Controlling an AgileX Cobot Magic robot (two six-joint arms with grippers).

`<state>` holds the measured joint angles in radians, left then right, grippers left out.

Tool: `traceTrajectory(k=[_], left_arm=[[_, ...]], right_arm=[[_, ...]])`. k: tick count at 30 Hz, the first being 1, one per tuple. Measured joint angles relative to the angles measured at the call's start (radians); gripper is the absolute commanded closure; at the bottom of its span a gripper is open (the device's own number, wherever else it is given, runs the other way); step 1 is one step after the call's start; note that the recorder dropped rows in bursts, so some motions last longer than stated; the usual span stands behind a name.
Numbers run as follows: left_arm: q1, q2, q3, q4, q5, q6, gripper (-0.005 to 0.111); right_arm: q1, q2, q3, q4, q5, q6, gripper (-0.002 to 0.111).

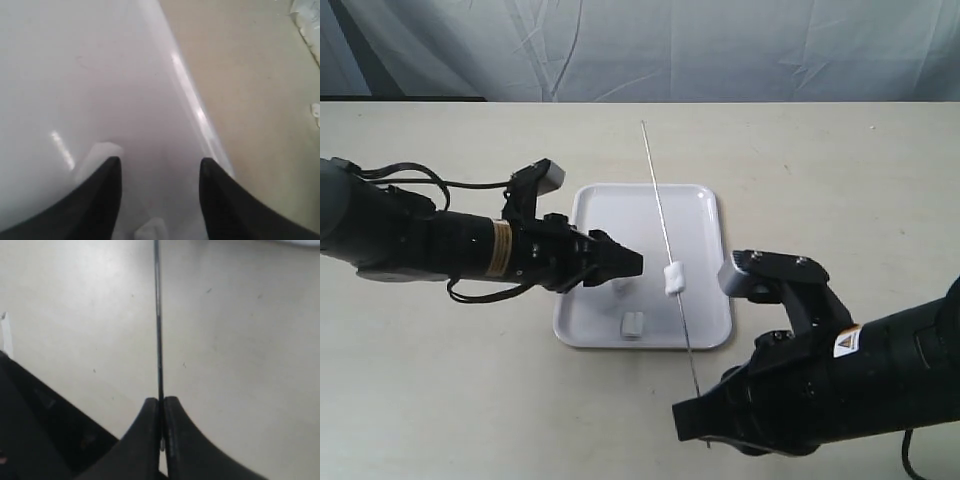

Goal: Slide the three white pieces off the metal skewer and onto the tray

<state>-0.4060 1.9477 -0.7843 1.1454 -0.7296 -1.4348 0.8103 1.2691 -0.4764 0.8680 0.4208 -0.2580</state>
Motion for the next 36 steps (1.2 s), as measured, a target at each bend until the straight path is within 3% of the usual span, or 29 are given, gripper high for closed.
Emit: traceTrajectory(k=[6,15,23,36], left_arm=[[0.032,-0.095,0.000,0.148,-0.197,-0.116,0.059],[0.034,-0.149,0.000,0.189,-0.414,-0.201,0.059],[-0.009,-0.149,0.000,0.185,-0.405,-0.225,0.059],[-0.016,-0.149,0.000,0.143,-0.327,-0.228,0.059]], right_arm=[[0.000,0.002,0.000,0.000,-0.113,0.020,0.109],[0.000,0.002,0.000,0.008,-0.133,0.029,0.109],[0.000,0.002,0.000,0.016,-0.133,0.029,0.109],[0.000,0.002,0.000,0.023,-0.115,0.026,0.109]])
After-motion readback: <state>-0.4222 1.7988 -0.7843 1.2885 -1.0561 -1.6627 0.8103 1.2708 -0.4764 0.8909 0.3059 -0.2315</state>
